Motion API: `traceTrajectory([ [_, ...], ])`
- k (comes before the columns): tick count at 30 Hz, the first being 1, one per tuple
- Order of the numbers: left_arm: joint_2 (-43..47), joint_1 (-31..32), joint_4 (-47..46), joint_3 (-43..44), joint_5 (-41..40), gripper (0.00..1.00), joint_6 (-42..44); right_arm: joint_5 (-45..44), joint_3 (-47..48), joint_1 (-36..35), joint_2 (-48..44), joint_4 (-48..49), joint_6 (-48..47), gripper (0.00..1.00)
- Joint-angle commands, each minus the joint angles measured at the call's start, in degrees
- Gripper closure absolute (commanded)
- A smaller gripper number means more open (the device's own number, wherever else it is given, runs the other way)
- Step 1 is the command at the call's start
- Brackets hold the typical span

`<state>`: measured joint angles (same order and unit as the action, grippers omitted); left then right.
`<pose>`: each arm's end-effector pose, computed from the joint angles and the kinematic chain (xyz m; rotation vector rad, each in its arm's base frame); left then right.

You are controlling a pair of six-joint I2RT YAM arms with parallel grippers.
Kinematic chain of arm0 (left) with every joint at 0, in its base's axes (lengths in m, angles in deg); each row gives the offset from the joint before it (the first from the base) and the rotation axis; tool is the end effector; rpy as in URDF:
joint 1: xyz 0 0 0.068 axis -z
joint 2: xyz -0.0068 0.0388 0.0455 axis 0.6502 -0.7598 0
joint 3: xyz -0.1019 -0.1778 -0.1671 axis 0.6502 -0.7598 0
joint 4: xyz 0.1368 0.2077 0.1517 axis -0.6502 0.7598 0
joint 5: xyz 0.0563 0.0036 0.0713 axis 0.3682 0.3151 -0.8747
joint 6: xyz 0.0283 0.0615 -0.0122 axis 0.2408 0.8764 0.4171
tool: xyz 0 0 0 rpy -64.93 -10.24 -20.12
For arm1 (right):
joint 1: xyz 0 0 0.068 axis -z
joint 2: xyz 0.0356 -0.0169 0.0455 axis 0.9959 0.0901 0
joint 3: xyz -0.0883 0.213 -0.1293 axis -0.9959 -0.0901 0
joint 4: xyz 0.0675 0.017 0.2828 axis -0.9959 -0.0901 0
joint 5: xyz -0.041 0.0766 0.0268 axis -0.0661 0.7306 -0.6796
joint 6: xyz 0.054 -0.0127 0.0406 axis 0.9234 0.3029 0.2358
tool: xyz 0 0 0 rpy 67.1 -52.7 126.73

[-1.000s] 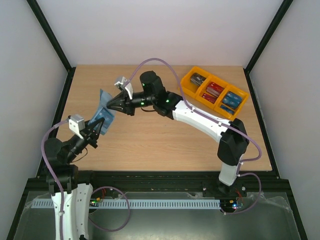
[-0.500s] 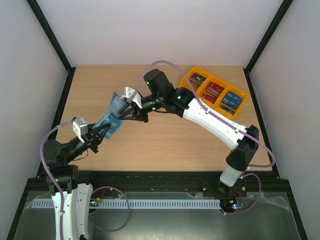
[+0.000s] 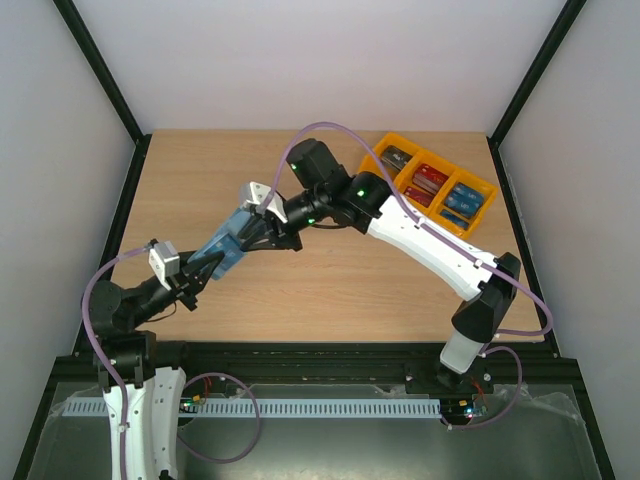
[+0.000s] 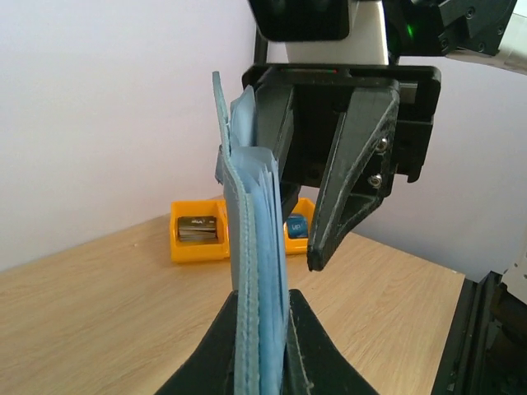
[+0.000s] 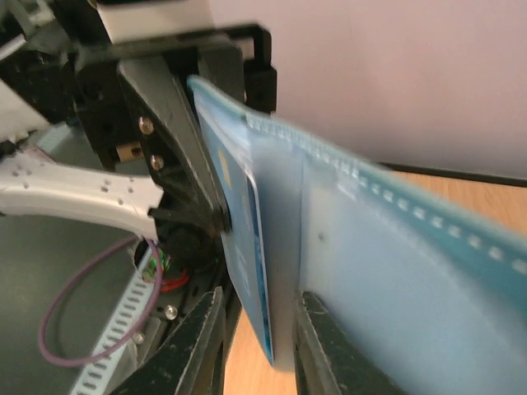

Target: Take the credit cards out of the card holder

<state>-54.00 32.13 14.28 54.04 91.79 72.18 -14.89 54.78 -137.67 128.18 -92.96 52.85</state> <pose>0.1138 -0.0324 0.3490 0.6688 1.3359 -0.7660 0.2106 0.3545 0.3997 -1.7715 1.1777 1.3069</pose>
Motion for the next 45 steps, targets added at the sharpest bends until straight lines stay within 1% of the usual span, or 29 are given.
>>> traceTrajectory([
  [1, 0.64, -0.01, -1.47, 1.20, 2.12, 0.98, 1.58, 4.46, -1.34, -1.02, 0.20, 10.42, 6.64, 0.79],
  [7, 0.65, 0.03, -2.15, 1.22, 2.60, 0.98, 1.29, 4.37, -0.48, -1.21, 1.36, 10.18, 7.18, 0.90],
  [9, 0.60, 0.00, -2.62, 1.13, 3.03, 0.98, 1.20, 3.65, -0.07, -1.21, 1.50, 8.89, 5.85, 0.93],
  [11, 0.64, 0.04, -2.75, 1.18, 3.23, 0.98, 1.35, 1.64, 0.00, -1.21, 1.14, 7.00, 3.73, 0.94],
  [16, 0.48, -0.01, -2.56, 1.61, 3.63, 0.98, 2.45, -8.06, -0.42, -1.21, 0.20, 4.36, 1.38, 0.89],
  [20, 0.08, -0.01, -2.25, 1.92, 3.81, 0.98, 3.32, -9.46, -0.19, -1.19, 0.05, 3.53, 0.85, 0.85],
  [24, -0.13, 0.01, -1.76, 2.17, 4.04, 0.98, 3.68, -9.63, -0.47, -1.21, -0.65, 4.20, 0.70, 0.84],
  [27, -0.12, 0.01, -0.76, 2.65, 4.05, 0.98, 4.68, -13.48, -0.97, -1.21, -1.64, 4.26, 0.15, 0.83],
  [30, -0.07, -0.01, -0.18, 2.80, 3.91, 0.98, 5.16, -16.42, -1.77, -1.21, -2.76, 4.91, -0.20, 0.79],
  [35, 0.03, -0.01, -0.53, 2.50, 3.97, 0.98, 4.99, -13.77, -1.93, -1.17, -2.74, 5.89, 1.20, 0.75],
  [43, 0.29, -0.01, -0.53, 2.24, 3.70, 0.98, 4.84, -13.16, -2.34, -1.63, -1.97, 8.28, 3.27, 0.75],
  [45, 0.29, -0.01, -0.70, 2.14, 3.74, 0.98, 4.75, -13.76, -2.40, -1.97, -1.58, 9.09, 4.03, 0.77],
])
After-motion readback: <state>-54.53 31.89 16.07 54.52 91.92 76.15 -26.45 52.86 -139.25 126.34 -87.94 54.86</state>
